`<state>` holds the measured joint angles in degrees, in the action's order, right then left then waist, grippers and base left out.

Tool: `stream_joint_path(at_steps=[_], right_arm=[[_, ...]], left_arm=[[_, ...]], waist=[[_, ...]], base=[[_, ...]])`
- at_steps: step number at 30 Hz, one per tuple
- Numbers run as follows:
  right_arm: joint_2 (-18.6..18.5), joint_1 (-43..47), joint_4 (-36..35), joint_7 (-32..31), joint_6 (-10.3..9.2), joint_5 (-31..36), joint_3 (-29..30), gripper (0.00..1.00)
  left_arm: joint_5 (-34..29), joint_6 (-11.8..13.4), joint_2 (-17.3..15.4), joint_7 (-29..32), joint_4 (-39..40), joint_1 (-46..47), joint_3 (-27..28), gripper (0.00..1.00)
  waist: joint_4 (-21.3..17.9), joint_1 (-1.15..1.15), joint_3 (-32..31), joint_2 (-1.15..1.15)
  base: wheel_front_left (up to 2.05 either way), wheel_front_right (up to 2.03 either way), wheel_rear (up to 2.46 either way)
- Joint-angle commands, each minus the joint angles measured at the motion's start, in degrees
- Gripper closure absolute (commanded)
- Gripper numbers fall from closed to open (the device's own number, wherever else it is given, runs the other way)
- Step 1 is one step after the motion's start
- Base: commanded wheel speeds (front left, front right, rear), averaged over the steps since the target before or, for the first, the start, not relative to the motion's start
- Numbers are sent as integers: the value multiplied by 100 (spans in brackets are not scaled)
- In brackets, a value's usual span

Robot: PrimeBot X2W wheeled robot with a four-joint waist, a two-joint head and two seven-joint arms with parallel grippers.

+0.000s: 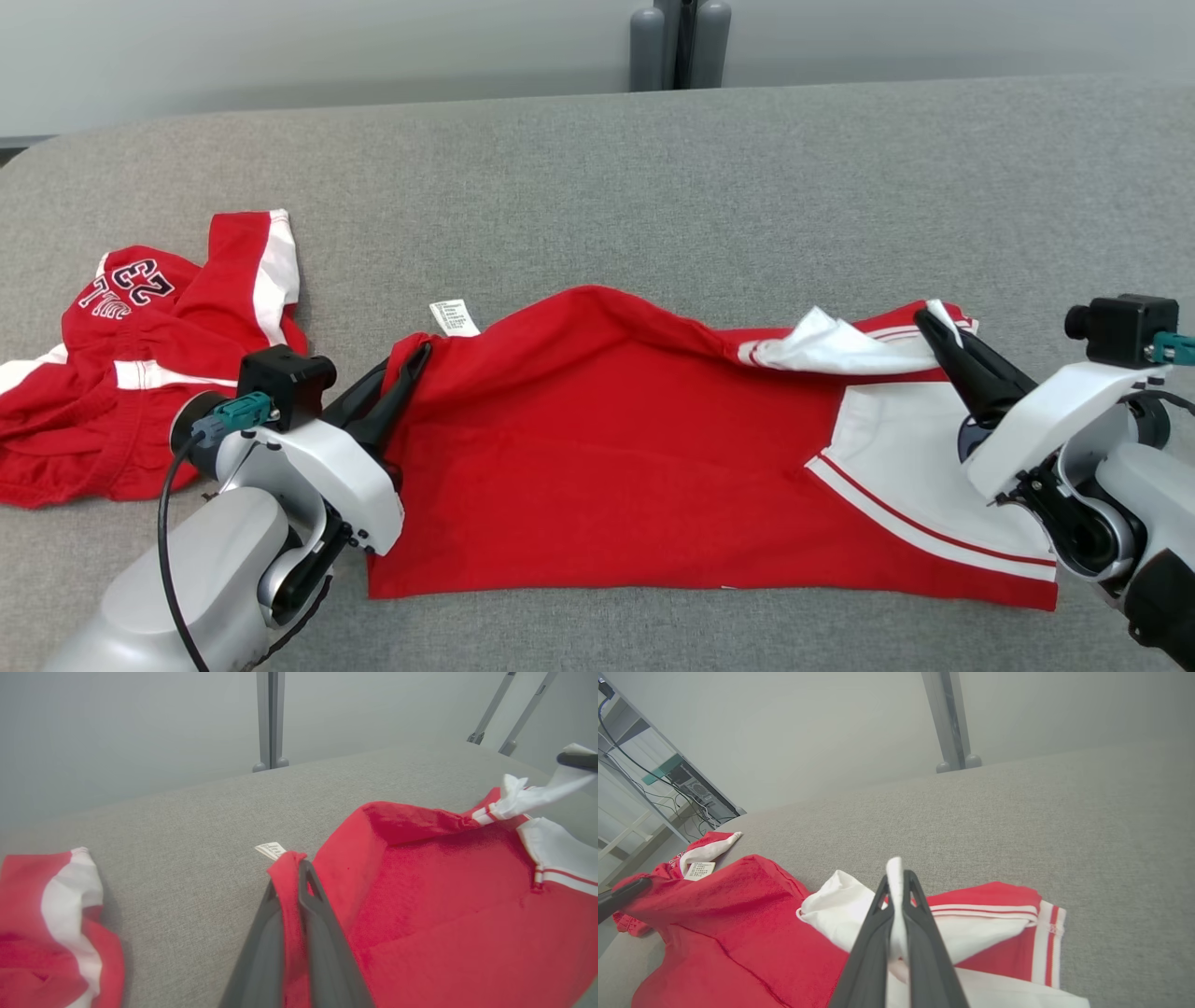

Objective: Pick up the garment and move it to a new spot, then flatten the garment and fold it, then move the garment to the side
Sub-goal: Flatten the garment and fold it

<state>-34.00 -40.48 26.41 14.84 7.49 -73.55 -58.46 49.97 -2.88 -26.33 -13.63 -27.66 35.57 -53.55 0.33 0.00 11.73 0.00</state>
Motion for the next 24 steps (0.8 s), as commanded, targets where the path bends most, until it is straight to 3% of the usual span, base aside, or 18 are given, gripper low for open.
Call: stream_joint_path(at_steps=[1,11,16,24], right_arm=[[-61,85,-41,37,2,-67,-26,100],[-273,489,-338,45,2,-191,-30,100],[-222,640,-313,46,2,-121,85,100],[-157,802,-252,47,2,-45,203,100]], left_arm=[[26,52,-20,-8,-28,-36,14,100],[-28,80,-125,-27,-79,-291,-76,100],[-9,275,-193,-29,-271,-361,-17,100],[-13,262,-173,-48,-405,-399,-37,100]], waist=[[-16,0,-34,0],[-82,0,-189,0],[-114,0,-190,0],[-111,0,-218,0]], base=[[0,0,0],[0,0,0],[0,0,0],[0,0,0]])
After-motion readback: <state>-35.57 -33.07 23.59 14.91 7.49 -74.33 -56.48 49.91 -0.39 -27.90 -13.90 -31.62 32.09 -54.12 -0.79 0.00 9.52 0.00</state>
